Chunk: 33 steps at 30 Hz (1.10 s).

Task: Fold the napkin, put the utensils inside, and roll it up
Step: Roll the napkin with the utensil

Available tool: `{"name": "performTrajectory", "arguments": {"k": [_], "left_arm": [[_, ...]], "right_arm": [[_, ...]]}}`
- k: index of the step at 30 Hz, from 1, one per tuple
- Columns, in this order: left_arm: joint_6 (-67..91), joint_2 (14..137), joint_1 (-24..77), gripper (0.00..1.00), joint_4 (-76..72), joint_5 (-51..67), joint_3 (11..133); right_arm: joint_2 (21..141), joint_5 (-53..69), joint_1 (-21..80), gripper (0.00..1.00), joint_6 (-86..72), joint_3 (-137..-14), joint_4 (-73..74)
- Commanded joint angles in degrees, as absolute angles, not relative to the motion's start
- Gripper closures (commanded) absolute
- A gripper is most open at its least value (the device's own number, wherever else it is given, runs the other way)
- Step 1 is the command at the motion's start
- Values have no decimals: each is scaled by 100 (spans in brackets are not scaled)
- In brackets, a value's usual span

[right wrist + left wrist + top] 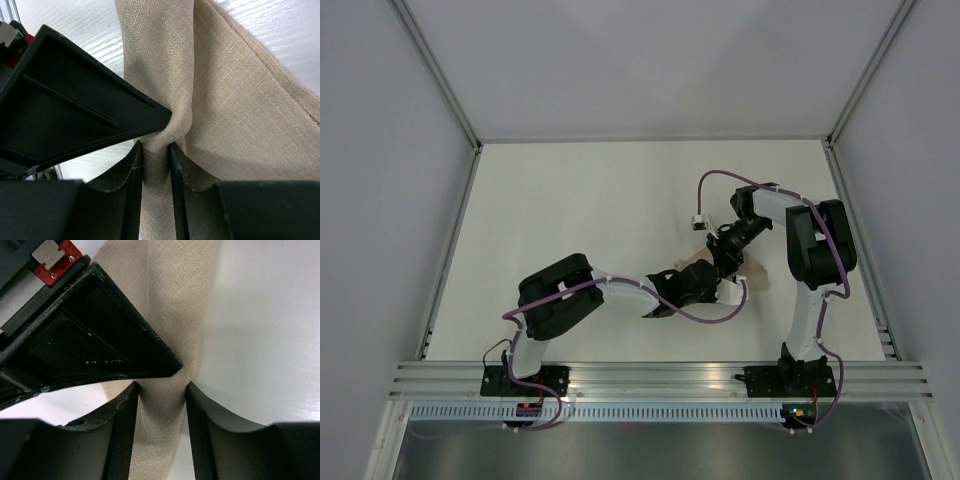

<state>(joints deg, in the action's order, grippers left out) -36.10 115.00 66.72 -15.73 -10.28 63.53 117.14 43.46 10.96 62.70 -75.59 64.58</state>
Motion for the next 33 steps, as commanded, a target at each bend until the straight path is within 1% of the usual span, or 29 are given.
{"name": "performTrajectory", "arguments": {"k": [1, 3, 6, 7, 9, 10, 11, 13, 14, 15, 17, 18, 21, 24, 27, 33], "left_arm": [[-3771, 11786, 6662, 52, -1503, -862, 6574], [-3648, 11812, 6636, 53, -1372, -783, 6627], [-3516, 11874, 6618, 61, -1196, -677, 6679], [-3490, 11883, 6609, 69, -1161, -642, 6688], [-3367, 11918, 6583, 77, -942, -572, 6750], [-3305, 11935, 6574, 87, -853, -476, 6776], [-3192, 11944, 6557, 91, -766, -414, 6811], [-3042, 11944, 6522, 98, -581, -274, 6847], [-2998, 11944, 6513, 98, -554, -238, 6855], [-2945, 11918, 6478, 98, -493, -176, 6855], [-2813, 11900, 6451, 98, -317, -26, 6864], [-2760, 11883, 6416, 98, -282, 156, 6856], [-2540, 11813, 6346, 98, -176, 413, 6838], [-2426, 11786, 6311, 98, -62, 562, 6829], [-2303, 11768, 6267, 98, -35, 677, 6812], [-2013, 11786, 6179, 98, 605, 993, 6961]], "right_arm": [[12155, 3480, 1099, 93, 6583, -7356, 6293], [12164, 3480, 1099, 93, 6574, -7356, 6302], [12155, 3489, 1099, 92, 6592, -7356, 6293], [12155, 3489, 1099, 91, 6574, -7356, 6293], [12129, 3507, 1099, 85, 6566, -7356, 6276], [12085, 3507, 1107, 82, 6565, -7356, 6275], [12068, 3507, 1099, 80, 6565, -7356, 6267], [11945, 3516, 1099, 72, 6548, -7374, 6258], [11901, 3524, 1099, 70, 6522, -7383, 6249], [11805, 3524, 1090, 64, 6513, -7400, 6258], [11716, 3551, 1090, 58, 6478, -7453, 6275], [11629, 3603, 1072, 53, 6460, -7505, 6310], [11427, 3700, 1020, 48, 6442, -7628, 6433], [11198, 3858, 941, 43, 6407, -7725, 6538], [10935, 3946, 870, 42, 6188, -7769, 6452], [10294, 4078, 529, 41, 5636, -7743, 6013]]}}
